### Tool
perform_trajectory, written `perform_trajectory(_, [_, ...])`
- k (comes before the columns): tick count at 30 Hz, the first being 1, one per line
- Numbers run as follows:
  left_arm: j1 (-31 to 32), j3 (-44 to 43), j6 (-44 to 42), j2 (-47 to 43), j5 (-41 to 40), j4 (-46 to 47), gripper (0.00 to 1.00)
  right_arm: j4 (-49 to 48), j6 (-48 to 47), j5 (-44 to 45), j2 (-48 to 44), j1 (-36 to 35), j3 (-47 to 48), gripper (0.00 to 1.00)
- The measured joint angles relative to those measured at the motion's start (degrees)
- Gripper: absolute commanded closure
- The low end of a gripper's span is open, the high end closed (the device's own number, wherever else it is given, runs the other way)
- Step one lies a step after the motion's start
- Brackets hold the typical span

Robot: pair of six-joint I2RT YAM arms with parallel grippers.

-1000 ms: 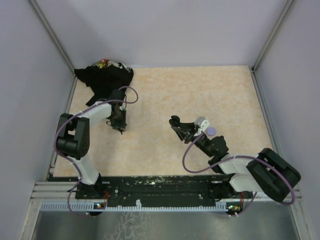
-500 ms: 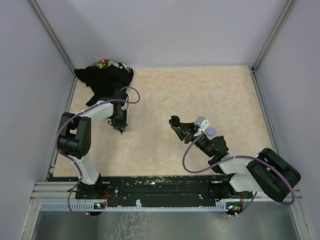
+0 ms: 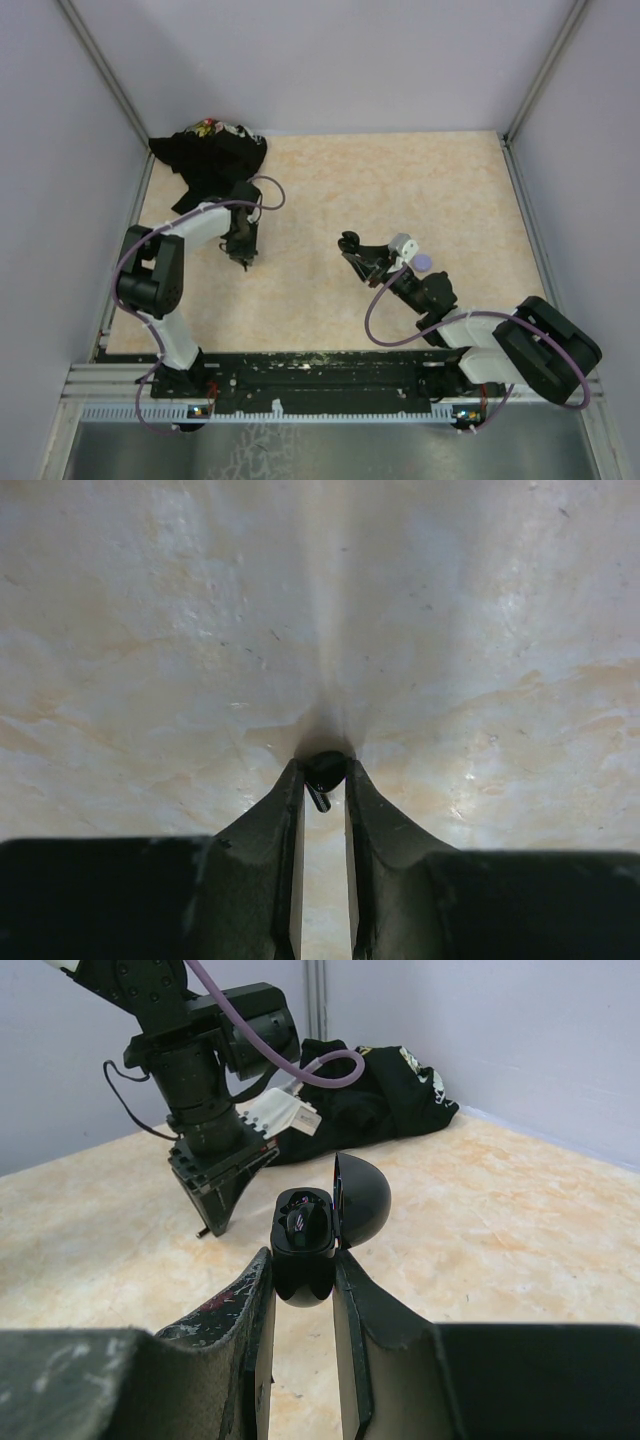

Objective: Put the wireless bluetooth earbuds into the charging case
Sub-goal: Pick up the earbud from the center of the board.

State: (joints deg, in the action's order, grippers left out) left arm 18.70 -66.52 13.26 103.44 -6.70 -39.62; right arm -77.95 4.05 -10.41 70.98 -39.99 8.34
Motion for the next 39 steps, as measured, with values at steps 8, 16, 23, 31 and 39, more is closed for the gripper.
perform_trajectory(8, [3.9, 0.3, 1.2, -1.6, -0.3, -0.5, 0.86, 0.0, 0.0, -0.1, 0.0, 0.0, 0.0, 1.0])
perform_trajectory(16, [7.4, 0.4, 3.4, -5.8, -1.8, 0.3, 0.87, 0.9, 0.0, -0.3, 0.0, 0.0, 0.0, 1.0])
perform_trajectory(23, [11.9, 1.4, 5.6, -11.8, -5.2, 2.5, 0.87, 1.0, 0.0, -0.2, 0.0, 0.0, 0.0, 1.0])
perform_trajectory(31, [18.3, 1.4, 7.6, -19.0, -9.8, 5.2, 0.88, 0.8, 0.0, -0.2, 0.0, 0.0, 0.0, 1.0])
perform_trajectory(39, [24.0, 1.4, 7.4, -26.3, -10.7, 9.9, 0.87, -0.4, 0.3, 0.0, 0.5, 0.0, 1.2, 1.0])
